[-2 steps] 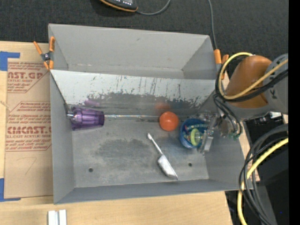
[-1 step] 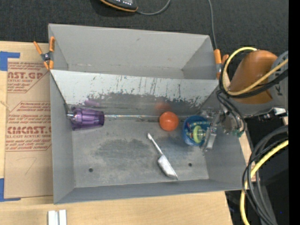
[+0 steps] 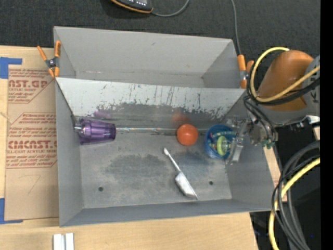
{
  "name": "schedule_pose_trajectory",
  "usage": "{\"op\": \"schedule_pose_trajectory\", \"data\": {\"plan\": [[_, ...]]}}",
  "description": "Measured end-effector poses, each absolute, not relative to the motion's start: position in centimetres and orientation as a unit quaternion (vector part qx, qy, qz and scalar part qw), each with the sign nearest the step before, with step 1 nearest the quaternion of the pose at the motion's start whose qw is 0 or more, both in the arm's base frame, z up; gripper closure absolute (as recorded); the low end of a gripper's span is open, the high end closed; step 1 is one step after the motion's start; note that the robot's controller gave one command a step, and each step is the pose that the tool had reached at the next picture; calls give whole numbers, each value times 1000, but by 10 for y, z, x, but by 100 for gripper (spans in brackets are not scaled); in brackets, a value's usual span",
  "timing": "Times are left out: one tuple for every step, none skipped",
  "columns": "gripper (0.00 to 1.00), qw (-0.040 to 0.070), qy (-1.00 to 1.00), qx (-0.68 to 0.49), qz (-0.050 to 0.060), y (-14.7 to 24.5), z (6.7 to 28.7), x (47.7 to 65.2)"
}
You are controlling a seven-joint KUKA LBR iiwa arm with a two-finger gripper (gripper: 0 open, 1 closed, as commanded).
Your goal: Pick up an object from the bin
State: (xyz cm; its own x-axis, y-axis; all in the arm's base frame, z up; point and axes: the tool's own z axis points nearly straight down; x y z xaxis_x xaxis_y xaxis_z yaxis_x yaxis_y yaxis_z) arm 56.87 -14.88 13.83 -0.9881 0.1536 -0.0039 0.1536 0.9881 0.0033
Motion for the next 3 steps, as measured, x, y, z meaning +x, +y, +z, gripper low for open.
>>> {"op": "schedule_pose_trajectory", "data": {"plan": [[100, 2, 997, 77, 2, -149, 148, 569], [100, 0, 997, 77, 2, -148, 158, 568], [100, 1, 997, 77, 2, -148, 174, 568]]}}
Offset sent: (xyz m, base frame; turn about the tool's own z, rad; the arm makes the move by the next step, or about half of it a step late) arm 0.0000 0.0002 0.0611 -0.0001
